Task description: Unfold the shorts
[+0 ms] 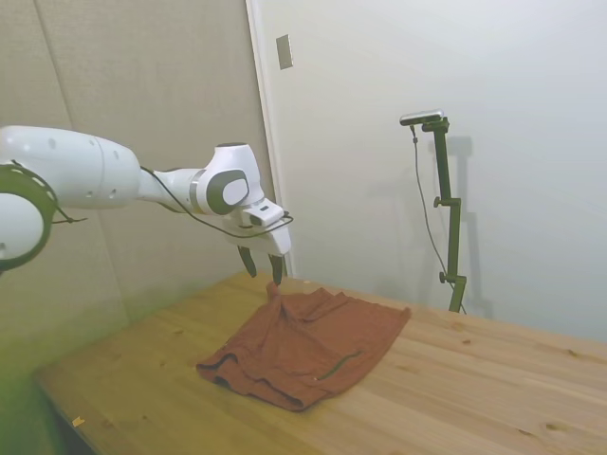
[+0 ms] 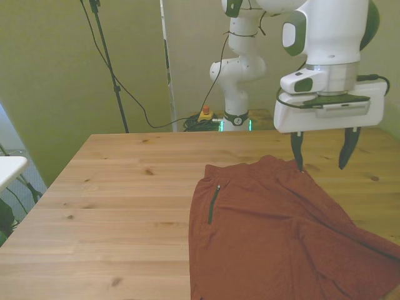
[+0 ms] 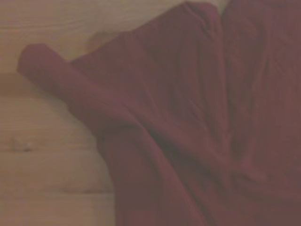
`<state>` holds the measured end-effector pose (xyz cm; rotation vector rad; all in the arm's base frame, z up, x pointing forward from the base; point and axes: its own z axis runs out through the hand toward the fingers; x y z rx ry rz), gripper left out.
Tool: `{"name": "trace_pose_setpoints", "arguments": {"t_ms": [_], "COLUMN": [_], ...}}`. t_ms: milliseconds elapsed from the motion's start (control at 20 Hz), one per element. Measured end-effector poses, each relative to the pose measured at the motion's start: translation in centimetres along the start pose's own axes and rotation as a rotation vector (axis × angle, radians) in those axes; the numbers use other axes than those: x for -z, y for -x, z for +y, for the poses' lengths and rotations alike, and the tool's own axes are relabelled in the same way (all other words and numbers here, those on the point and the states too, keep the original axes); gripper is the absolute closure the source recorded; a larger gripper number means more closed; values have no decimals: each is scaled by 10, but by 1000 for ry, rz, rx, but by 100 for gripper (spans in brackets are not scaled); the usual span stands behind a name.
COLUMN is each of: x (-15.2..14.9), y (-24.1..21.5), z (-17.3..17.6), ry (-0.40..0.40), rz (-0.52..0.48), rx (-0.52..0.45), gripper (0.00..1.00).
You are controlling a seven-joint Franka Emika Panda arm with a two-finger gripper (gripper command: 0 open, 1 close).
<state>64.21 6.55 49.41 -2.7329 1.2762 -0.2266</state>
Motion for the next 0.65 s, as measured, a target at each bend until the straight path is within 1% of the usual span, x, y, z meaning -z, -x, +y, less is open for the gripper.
{"name": "trace_pose_setpoints", "arguments": {"t_ms": [200, 400, 650], "x": [10, 17, 21], "y": [20, 46, 92], "z": [51, 103, 170], "ry": [34, 40, 55], "rz": [-15, -21, -23], "rx": [-15, -31, -32], "gripper": [0, 0, 0]}}
